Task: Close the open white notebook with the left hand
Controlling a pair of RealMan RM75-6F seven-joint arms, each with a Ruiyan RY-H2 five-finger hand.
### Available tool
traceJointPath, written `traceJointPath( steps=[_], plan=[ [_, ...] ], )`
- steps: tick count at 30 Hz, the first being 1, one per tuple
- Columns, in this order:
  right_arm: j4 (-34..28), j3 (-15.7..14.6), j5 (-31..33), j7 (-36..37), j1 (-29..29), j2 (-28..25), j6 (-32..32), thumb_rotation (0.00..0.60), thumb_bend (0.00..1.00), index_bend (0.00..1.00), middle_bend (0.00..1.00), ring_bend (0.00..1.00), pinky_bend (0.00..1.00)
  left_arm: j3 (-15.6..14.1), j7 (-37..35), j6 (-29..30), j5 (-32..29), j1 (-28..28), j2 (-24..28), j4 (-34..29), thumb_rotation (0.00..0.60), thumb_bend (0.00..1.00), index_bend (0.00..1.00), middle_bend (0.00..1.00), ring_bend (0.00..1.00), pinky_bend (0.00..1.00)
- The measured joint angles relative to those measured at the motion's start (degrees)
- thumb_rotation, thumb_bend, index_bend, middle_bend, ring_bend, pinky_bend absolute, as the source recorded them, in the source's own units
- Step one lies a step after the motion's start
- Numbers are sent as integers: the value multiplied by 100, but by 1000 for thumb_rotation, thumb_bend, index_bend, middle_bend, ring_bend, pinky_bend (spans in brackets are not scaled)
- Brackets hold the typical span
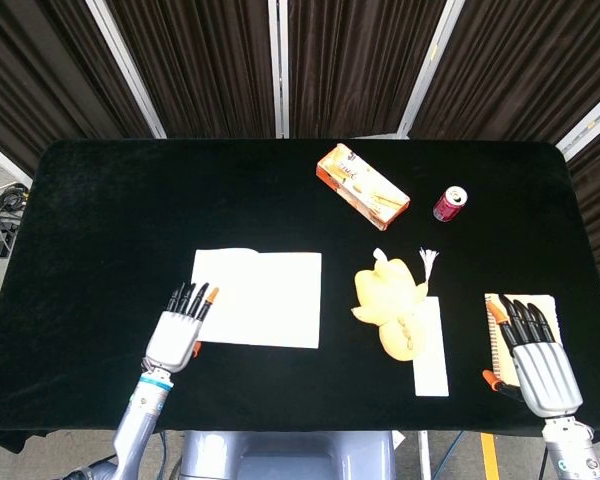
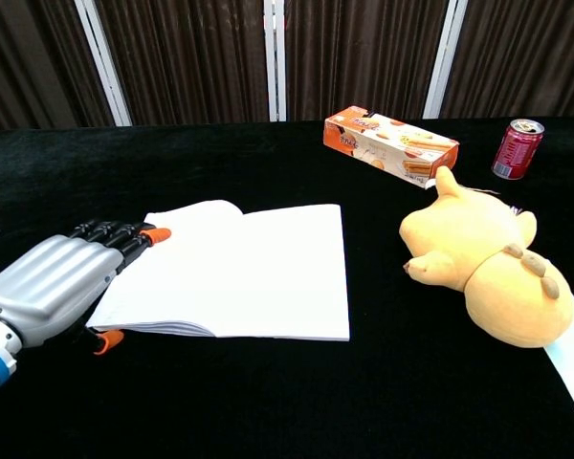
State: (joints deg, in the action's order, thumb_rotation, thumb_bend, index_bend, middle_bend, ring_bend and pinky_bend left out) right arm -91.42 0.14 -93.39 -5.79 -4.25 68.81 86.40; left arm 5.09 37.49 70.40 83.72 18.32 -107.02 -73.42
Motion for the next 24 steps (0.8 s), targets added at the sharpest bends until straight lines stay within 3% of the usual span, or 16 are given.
traceJointPath(
  steps=[8,10,13,16,24],
  plan=[
    [-1,-16,-22,-23,4,10,2,600,45,0,0,0,0,-46,53,-1,-81,57,-165,188,600,273,0,0,0,0],
    [2,-17,-21,-31,1,14,-7,600,45,0,0,0,0,-46,48,13,-88,63,-179,213,600,329,0,0,0,0],
    [9,-29,-32,-51,0,27,-15,600,45,0,0,0,0,-48,7,63,-85,76,-196,240,600,494,0,0,0,0],
    [14,-39,-42,-68,0,36,-21,600,45,0,0,0,0,-77,-50,136,-29,82,-192,220,600,568,0,0,0,0],
    [1,-46,-58,-87,8,39,-4,600,45,0,0,0,0,-209,-134,501,352,90,-119,45,600,591,0,0,0,0]
  ],
)
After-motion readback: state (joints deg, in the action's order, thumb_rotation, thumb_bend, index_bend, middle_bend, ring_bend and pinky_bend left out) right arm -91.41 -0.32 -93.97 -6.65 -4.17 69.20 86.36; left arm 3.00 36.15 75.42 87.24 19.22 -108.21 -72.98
